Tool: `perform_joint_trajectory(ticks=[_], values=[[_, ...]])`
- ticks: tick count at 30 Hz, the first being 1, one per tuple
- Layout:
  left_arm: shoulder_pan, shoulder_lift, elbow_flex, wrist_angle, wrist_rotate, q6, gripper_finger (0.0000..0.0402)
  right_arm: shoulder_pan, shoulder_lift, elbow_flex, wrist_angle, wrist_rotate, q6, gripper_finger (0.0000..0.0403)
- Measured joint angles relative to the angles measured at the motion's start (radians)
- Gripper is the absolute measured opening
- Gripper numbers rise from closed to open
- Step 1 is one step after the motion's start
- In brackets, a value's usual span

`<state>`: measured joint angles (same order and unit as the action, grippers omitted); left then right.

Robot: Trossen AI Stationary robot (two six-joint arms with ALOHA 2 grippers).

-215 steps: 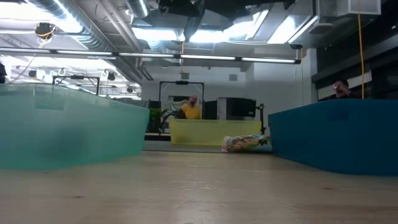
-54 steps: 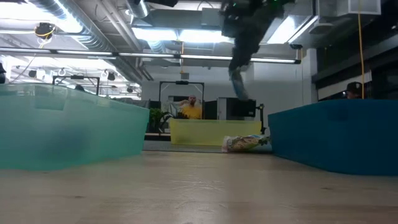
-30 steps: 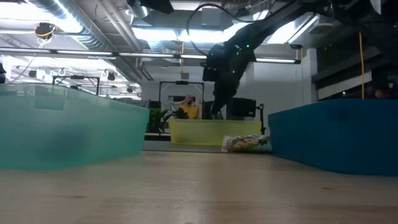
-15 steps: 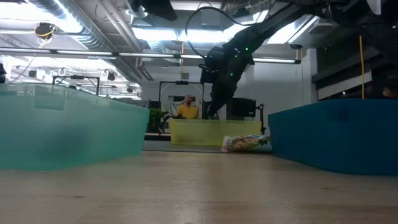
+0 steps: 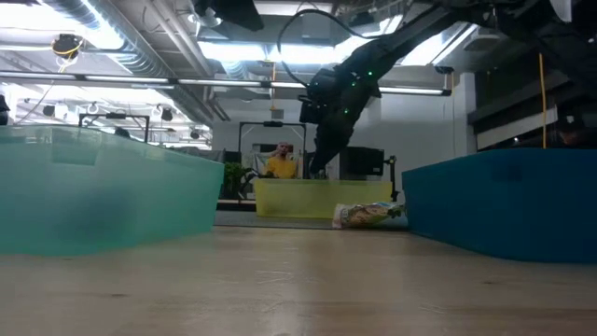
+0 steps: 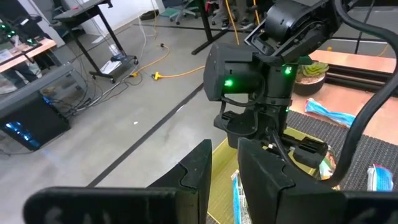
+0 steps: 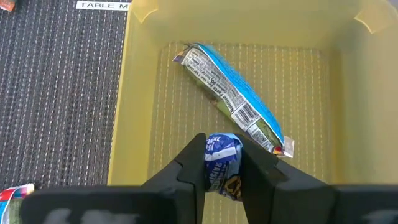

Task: Pick and place Granola Bars by type
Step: Put the blue granola bar into the yellow bin, then put the yellow granola bar into the blue bin

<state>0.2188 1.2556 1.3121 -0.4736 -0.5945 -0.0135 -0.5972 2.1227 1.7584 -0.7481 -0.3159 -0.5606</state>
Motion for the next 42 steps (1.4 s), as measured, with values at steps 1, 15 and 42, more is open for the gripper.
perform_joint_trajectory(ticks=[1,15,42], values=[[0.0,0.0,0.0,0.0,0.0,0.0,0.0072,0.0,0.0,0.0,0.004,0.0,0.004,0.0078],[0.0,0.0,0.0,0.003,0.003,0.0,0.0073,0.0,-0.001,0.0,0.025,0.005,0.007,0.0179],[0.001,0.0,0.002,-0.423,0.239,0.036,0.0073,-0.064,-0.292,-0.001,-0.196,-0.297,0.043,0.0208]])
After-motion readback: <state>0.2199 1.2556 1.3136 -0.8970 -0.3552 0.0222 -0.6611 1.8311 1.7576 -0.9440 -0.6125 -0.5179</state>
